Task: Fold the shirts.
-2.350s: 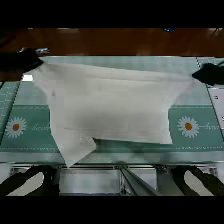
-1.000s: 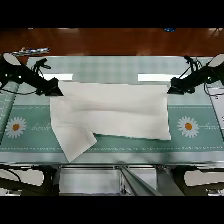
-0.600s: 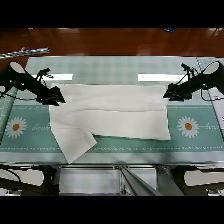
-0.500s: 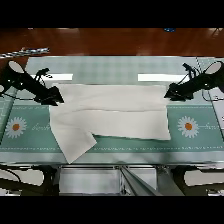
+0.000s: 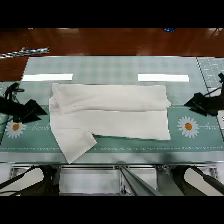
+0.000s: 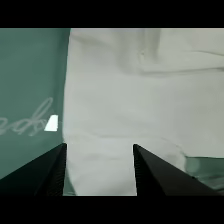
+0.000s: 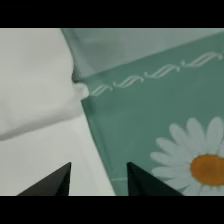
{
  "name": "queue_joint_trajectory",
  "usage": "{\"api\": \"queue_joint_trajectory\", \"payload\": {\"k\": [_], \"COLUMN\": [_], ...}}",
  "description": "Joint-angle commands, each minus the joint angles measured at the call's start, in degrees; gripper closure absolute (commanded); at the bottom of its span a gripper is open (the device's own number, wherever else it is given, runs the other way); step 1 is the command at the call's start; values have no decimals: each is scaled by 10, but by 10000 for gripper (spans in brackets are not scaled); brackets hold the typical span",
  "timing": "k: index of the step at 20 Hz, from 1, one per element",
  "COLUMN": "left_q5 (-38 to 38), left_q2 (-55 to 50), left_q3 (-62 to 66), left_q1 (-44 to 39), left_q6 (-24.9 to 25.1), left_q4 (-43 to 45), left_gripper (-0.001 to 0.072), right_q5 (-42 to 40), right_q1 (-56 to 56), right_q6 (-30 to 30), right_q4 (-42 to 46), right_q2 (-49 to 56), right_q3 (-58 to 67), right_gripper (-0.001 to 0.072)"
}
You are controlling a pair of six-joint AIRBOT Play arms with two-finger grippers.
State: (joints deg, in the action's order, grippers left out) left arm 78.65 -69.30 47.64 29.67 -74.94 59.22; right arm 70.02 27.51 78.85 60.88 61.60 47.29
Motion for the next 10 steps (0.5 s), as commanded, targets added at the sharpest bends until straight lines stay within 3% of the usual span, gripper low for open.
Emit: {"api": "queue_joint_trajectory", "payload": {"k": [1,3,4,10], "left_q5": [-42,-35,-43,-37], "left_q2": [115,148,155,152], "left_q3": [-158,-195,-208,-236], "left_q1": [89,115,112,79], "left_q6": [79,81,52,37], "left_q4": [-136,-70,-38,3], "left_gripper": [199,198,199,199], "right_q5": [-38,-26,-13,16], "right_q1": [1,-16,-21,-25], "right_q6": [-38,-36,-33,-33], "right_q4": [-112,-123,-123,-124], "right_q2": [-156,-214,-236,-260], "right_q3": [-166,-211,-223,-228], "right_gripper": [303,303,303,303]}}
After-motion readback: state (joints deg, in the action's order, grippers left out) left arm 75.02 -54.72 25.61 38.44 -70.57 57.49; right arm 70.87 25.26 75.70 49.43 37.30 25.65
